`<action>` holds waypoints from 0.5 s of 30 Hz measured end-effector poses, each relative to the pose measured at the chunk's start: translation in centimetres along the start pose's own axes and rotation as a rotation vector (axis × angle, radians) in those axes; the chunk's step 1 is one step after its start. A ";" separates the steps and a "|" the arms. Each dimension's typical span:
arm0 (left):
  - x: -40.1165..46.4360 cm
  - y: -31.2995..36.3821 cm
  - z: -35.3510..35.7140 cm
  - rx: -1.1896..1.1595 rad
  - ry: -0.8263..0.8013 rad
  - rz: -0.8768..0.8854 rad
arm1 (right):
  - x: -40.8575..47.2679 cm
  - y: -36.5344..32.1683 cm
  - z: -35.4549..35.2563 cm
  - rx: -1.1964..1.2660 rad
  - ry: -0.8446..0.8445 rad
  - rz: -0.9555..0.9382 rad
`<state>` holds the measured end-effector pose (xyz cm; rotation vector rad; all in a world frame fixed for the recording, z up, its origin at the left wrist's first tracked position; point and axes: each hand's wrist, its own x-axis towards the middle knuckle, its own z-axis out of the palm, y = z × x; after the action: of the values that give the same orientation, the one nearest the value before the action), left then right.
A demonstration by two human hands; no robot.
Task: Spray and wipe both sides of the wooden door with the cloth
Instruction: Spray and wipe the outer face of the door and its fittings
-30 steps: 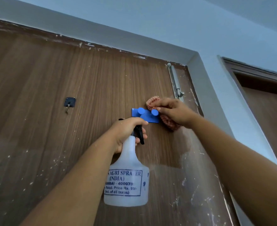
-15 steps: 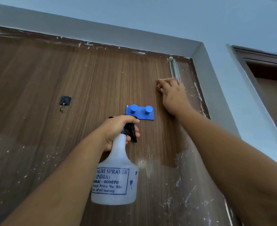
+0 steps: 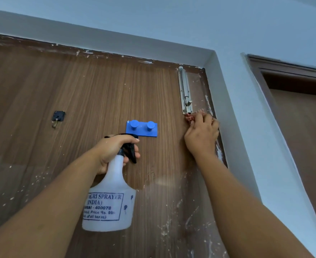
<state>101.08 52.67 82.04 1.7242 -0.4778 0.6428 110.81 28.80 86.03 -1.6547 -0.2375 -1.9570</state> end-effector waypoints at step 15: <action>1.9 8.2 12.3 0.007 -0.066 0.197 | -4.6 3.3 -0.3 -0.076 0.131 0.140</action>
<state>99.48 38.80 87.26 1.7227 -0.6986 0.7294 112.62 27.32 80.89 -1.5381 0.0028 -1.9795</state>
